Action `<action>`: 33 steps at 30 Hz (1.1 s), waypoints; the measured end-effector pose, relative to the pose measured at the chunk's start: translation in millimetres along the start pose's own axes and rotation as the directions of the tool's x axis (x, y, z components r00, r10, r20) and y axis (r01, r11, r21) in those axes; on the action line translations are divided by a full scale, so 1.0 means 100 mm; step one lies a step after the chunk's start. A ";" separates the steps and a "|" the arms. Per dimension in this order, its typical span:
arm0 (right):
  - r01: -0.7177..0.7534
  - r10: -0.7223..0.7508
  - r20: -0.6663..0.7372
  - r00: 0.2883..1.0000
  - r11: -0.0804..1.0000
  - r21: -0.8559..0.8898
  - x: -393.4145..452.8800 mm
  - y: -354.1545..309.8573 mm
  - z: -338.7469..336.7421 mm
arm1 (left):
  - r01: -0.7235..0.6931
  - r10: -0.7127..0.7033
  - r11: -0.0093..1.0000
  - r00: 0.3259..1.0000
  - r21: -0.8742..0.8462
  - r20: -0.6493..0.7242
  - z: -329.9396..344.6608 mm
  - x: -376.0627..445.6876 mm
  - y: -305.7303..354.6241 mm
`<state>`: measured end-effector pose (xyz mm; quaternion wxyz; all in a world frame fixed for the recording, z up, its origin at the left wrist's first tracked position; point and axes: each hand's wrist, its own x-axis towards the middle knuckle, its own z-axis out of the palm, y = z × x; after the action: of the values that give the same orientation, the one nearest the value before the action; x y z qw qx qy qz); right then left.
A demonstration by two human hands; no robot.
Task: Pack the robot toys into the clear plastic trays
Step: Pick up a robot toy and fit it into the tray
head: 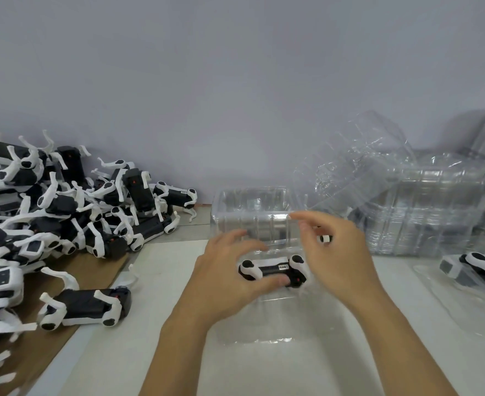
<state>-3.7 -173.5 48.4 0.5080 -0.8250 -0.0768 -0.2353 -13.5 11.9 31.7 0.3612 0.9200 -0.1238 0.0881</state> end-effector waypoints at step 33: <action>0.269 -0.269 -0.020 0.963 0.951 0.152 -0.10 -0.29 0.35 | 0.153 -0.159 -0.033 0.975 -0.988 0.156 -0.28 0.01 0.18</action>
<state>-12.6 -128.5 54.0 0.5332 -0.7654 -0.2066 -0.2952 -20.2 18.3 63.8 0.9144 0.3969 -0.0448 -0.0653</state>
